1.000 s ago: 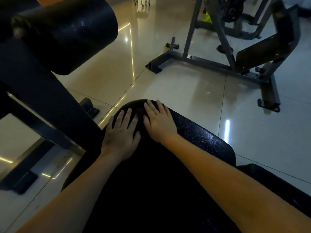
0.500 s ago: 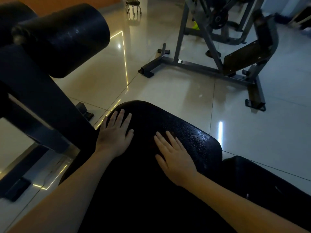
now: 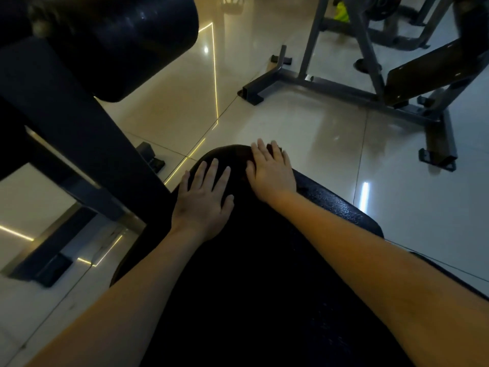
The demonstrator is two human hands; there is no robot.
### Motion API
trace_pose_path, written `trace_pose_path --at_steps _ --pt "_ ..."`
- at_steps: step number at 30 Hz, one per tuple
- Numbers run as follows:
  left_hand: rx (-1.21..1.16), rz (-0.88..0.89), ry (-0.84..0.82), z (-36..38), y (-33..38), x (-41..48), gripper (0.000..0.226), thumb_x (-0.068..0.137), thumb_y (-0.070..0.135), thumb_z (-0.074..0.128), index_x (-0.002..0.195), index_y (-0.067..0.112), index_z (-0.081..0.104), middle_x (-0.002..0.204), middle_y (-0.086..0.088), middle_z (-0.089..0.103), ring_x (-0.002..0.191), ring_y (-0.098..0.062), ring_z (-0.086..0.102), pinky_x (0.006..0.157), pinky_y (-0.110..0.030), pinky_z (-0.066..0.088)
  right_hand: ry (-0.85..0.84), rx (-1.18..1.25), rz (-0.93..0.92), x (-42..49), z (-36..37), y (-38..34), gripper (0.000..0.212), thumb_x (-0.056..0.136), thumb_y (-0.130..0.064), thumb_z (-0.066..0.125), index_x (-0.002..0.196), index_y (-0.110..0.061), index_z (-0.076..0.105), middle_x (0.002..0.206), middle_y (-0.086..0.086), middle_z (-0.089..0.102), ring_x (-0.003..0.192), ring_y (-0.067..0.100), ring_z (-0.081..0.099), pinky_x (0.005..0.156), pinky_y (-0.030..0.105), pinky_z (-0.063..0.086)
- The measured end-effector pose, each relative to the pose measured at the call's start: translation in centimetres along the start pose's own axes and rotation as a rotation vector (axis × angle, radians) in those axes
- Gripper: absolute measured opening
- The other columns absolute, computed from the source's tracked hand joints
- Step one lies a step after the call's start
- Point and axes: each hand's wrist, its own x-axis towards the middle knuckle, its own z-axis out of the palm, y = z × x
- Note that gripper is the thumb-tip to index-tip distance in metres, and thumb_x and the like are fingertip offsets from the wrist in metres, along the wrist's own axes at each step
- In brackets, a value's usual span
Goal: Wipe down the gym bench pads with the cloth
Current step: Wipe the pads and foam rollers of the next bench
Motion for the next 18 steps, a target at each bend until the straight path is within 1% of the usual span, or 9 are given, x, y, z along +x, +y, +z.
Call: trace_pose_path --at_steps 3,6,10,12,13,16,18 --pt "-0.014 0.005 -0.007 -0.2 -0.1 -0.1 0.061 0.103 0.051 0.017 0.158 0.030 -0.001 0.166 0.001 -0.008 0.152 -0.019 -0.009 0.121 -0.045 -0.005 -0.002 0.004 0.021 0.9 0.0 -0.2 0.057 0.104 -0.042 0.018 0.155 -0.017 0.014 0.163 0.001 0.009 0.150 0.024 -0.001 0.122 0.043 0.000" --pt "-0.022 0.010 -0.002 -0.2 0.0 -0.1 0.061 0.102 0.051 0.017 0.158 0.030 0.001 0.166 0.001 -0.006 0.152 -0.019 -0.007 0.122 -0.045 -0.003 -0.011 0.015 0.008 -1.2 -0.2 0.1 0.058 0.104 -0.043 0.018 0.156 -0.018 0.010 0.164 0.000 0.006 0.150 0.022 -0.003 0.121 0.040 -0.002" --pt "-0.013 0.000 0.007 -0.1 0.0 -0.2 0.061 0.103 0.050 0.017 0.158 0.029 0.002 0.166 0.000 -0.005 0.152 -0.020 -0.006 0.122 -0.044 -0.002 -0.056 0.023 -0.078 -9.6 0.2 2.1 0.058 0.104 -0.046 0.019 0.155 -0.025 0.004 0.161 -0.010 -0.004 0.148 0.013 -0.014 0.122 0.036 -0.005" --pt "-0.012 0.001 0.010 -0.2 0.0 -0.3 0.061 0.103 0.050 0.017 0.158 0.029 0.001 0.166 0.000 -0.005 0.152 -0.020 -0.006 0.122 -0.044 -0.003 -0.062 0.023 -0.109 -15.0 0.5 3.7 0.058 0.102 -0.051 0.015 0.154 -0.029 0.002 0.160 -0.014 -0.005 0.147 0.009 -0.019 0.122 0.034 -0.005" --pt "-0.015 0.003 0.009 -0.3 0.0 -0.3 0.061 0.103 0.049 0.017 0.158 0.028 0.001 0.166 0.000 -0.006 0.152 -0.020 -0.006 0.122 -0.044 -0.003 -0.052 0.011 -0.119 -17.4 0.6 4.4 0.058 0.101 -0.053 0.013 0.154 -0.030 0.004 0.161 -0.013 -0.002 0.148 0.008 -0.016 0.122 0.033 -0.005" --pt "-0.027 0.008 -0.004 -0.5 0.0 -0.3 0.061 0.103 0.049 0.017 0.158 0.028 0.000 0.166 0.000 -0.007 0.152 -0.020 -0.007 0.123 -0.044 -0.004 -0.049 -0.014 -0.141 -21.2 0.9 5.7 0.058 0.103 -0.051 0.015 0.155 -0.026 0.017 0.162 -0.009 0.013 0.151 0.014 0.000 0.122 0.035 0.002" --pt "-0.025 0.004 -0.003 -0.4 0.1 -0.2 0.061 0.103 0.049 0.016 0.158 0.028 0.000 0.166 0.000 -0.008 0.152 -0.020 -0.008 0.123 -0.045 -0.003 -0.051 -0.031 -0.156 -20.5 1.1 5.6 0.058 0.103 -0.050 0.016 0.155 -0.025 0.018 0.162 -0.008 0.014 0.151 0.015 0.000 0.121 0.034 0.000"
